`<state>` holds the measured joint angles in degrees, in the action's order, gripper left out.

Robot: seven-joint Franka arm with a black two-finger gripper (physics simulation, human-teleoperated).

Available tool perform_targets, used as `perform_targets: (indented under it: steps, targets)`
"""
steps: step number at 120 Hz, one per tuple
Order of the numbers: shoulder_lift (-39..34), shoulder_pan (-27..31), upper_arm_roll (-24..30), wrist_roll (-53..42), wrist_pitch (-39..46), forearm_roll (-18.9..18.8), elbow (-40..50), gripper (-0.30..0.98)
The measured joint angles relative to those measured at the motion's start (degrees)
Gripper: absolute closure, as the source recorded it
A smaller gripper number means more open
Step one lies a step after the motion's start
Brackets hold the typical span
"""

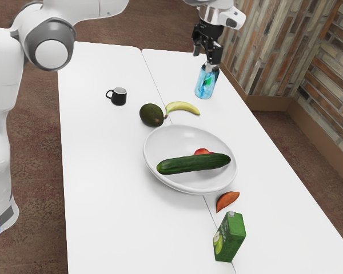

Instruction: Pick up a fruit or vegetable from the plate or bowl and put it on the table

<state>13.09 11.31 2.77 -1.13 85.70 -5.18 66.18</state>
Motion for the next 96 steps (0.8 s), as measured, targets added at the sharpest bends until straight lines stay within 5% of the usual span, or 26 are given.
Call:
perform_targets:
  steps: [55, 63, 79, 96]
  targets:
    - [-0.5, -0.7, 0.3, -1.0, -1.8, -1.6, -5.1, 0.0]
    - [-3.7, -7.5, 0.3, -0.4, -2.4, -5.0, -10.6, 0.0]
    - [-2.3, -19.3, 0.7, 1.1, -3.2, -5.2, -10.7, 0.0]
    - [2.0, -20.7, 0.4, 3.0, -3.5, -2.9, -4.7, 0.0]
